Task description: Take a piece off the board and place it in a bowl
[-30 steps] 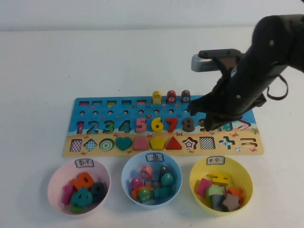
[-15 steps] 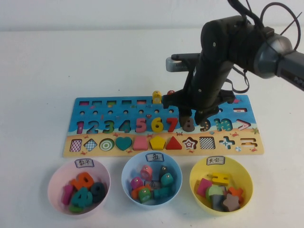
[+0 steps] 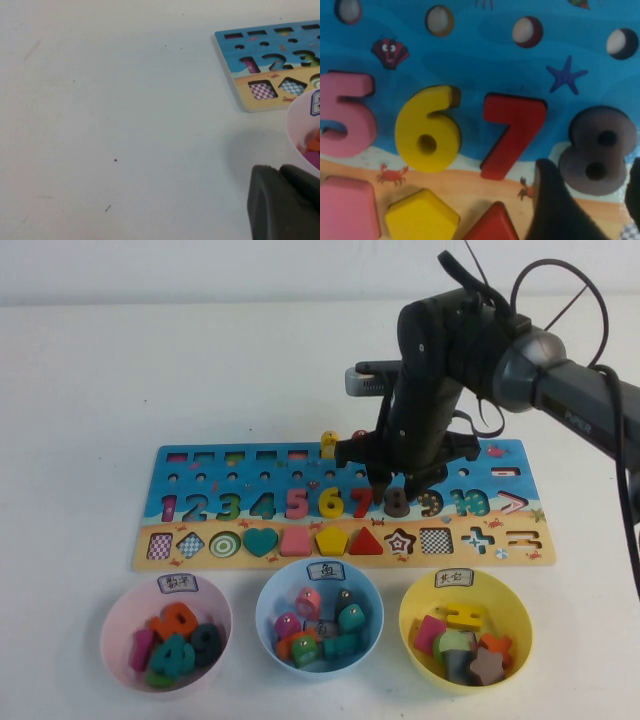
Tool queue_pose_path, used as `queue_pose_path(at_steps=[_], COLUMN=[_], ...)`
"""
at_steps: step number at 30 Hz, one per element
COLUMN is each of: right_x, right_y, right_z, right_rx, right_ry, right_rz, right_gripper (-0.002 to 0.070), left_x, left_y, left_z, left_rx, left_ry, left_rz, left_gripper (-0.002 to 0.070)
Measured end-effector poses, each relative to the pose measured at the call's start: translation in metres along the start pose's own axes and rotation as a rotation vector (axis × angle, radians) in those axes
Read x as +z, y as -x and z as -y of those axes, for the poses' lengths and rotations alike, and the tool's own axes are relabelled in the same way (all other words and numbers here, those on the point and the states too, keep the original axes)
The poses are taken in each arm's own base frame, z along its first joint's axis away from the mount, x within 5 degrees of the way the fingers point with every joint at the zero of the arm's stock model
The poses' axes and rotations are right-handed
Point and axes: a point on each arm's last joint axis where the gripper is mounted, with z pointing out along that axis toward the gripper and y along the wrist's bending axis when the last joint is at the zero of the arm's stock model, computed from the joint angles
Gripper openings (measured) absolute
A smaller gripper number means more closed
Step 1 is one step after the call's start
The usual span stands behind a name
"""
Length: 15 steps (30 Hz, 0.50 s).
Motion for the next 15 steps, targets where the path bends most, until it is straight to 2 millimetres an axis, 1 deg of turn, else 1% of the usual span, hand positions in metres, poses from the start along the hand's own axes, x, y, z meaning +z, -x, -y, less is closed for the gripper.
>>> queue_pose_path(at_steps=[7, 15], right_x=[0.013, 0.014], right_y=[0.001, 0.001], right_z=[0.001, 0.002], right_rx=[0.005, 0.002], right_ry=[-0.013, -0.026], right_rz=[-0.023, -0.018], right_gripper=[0.0288, 0.0288], left_x=[0.0, 0.0], left_y=[0.0, 0.0], left_z=[0.0, 0.0], left_rx=[0.0, 0.0], left_ry=[0.0, 0.0], left_rz=[0.0, 0.0], left_gripper=[-0.0004, -0.0004])
